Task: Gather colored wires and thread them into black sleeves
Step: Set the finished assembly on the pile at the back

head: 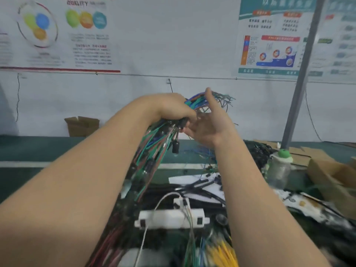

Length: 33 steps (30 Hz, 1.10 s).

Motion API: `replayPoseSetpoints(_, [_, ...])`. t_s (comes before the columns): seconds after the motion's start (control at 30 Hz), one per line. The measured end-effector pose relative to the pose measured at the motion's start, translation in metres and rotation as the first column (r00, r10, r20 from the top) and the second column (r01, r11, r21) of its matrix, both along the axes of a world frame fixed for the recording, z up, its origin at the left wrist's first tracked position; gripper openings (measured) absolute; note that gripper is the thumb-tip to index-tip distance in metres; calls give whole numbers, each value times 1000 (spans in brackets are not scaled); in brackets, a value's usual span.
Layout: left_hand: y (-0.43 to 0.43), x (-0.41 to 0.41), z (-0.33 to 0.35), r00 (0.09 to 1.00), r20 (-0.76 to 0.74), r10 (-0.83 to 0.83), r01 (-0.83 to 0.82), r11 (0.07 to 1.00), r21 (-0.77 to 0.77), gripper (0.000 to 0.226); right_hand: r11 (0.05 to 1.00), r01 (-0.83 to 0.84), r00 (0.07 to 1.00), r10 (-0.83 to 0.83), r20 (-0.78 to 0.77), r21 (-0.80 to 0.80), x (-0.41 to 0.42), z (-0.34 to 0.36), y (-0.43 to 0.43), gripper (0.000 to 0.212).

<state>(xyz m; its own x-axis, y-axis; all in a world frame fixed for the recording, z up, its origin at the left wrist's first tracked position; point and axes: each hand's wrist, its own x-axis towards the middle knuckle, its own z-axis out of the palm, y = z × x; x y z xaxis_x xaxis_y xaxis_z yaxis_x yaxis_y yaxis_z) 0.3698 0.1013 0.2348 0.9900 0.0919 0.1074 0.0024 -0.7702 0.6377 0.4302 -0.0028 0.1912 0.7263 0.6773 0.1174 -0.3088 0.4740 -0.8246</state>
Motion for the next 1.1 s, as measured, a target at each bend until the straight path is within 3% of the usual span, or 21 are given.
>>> replayPoseSetpoints(0.13, [-18,-108,-21,984,-153,-92,124,969,212,5,967,33,980,19,-197,253,-96,-21,-5,47])
replayPoseSetpoints(0.23, [-12,-188,-46,955,-259,-145,213,942,259,9,906,130,936,22,-352,402,-163,-49,-2,22])
replayPoseSetpoints(0.33, [12,-258,-75,951,-273,-145,227,927,299,19,876,167,926,19,-378,452,-215,-76,-2,25])
replayPoseSetpoints(0.43, [41,-300,-97,974,-224,-38,145,863,484,18,903,120,945,23,-325,413,-248,-89,-2,22])
replayPoseSetpoints(0.53, [62,-313,-113,984,-171,41,58,844,533,13,969,85,971,-28,-237,233,-266,-99,3,19])
replayPoseSetpoints(0.6, [73,-308,-123,988,-66,138,-73,805,588,29,988,58,984,-32,-175,145,-275,-106,4,15])
replayPoseSetpoints(0.73, [80,-281,-138,939,244,242,-343,691,636,26,985,32,999,-29,-24,172,-281,-113,-1,13])
replayPoseSetpoints(0.83, [68,-253,-141,825,502,259,-524,681,511,27,987,42,981,-71,182,157,-278,-111,-12,10])
replayPoseSetpoints(0.9, [57,-231,-138,731,618,291,-553,783,285,29,990,51,935,-94,341,133,-271,-106,-25,11])
replayPoseSetpoints(0.97, [46,-209,-131,691,645,327,-474,878,63,35,984,133,872,-173,458,118,-264,-109,-42,15])
replayPoseSetpoints(1.03, [26,-187,-133,729,642,236,-321,947,17,44,939,314,727,-331,601,137,-259,-121,-51,20])
replayPoseSetpoints(1.1, [4,-174,-148,750,620,229,-125,970,-208,47,847,522,526,-415,743,103,-248,-138,-52,21])
